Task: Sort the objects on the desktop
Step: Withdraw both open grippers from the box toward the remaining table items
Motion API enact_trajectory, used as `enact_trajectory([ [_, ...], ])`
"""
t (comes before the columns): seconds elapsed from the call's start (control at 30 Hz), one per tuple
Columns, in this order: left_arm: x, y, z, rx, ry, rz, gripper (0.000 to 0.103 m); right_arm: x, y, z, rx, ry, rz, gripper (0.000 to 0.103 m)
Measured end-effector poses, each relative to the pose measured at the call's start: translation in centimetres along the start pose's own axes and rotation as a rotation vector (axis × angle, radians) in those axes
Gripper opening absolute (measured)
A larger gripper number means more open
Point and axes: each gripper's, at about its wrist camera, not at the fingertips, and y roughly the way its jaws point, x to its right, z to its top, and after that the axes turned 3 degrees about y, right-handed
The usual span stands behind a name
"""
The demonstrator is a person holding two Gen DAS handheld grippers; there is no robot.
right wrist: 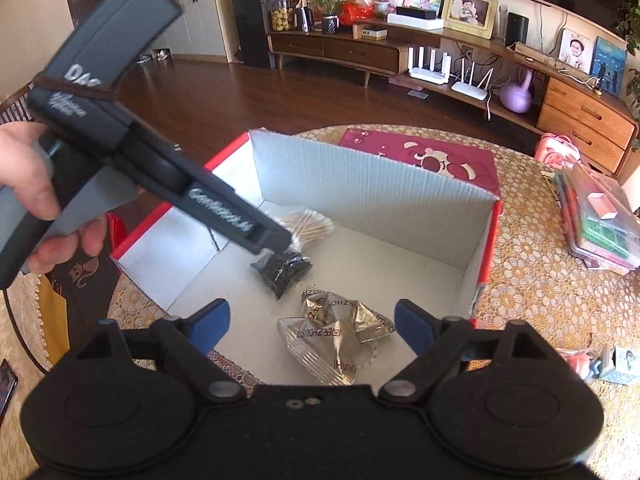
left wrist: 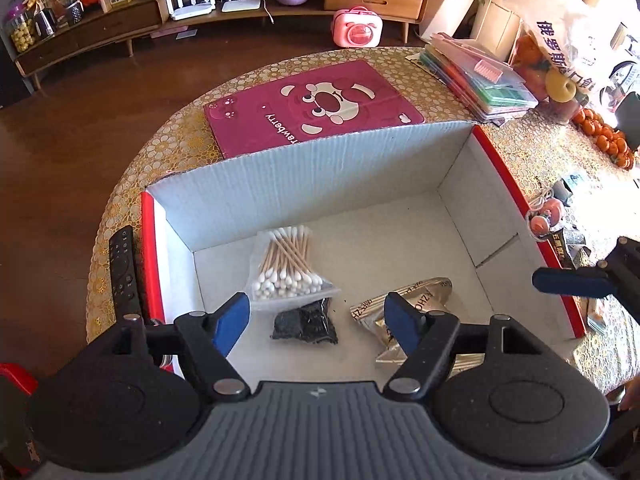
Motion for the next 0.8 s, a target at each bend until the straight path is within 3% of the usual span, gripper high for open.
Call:
enact_trajectory([
  [0.33,0.4,-5.5,-2.3,0.032,0.007,0.008,0.082,0.1,-3.3,-1.0,0.041,0.001,0.016,0.095],
  [0.63,1.8,-7.9,-3.8,0.052,0.020,0.015,0.086,0.3,-7.7,-2.1,0.101,-0.007,0.013,0.097],
  [0.8,3.0,-8.7,-4.3,0.066,0.026,0.014,0.095,0.8,-9.6,-2.6,0.129,0.001,0.010,0.097],
])
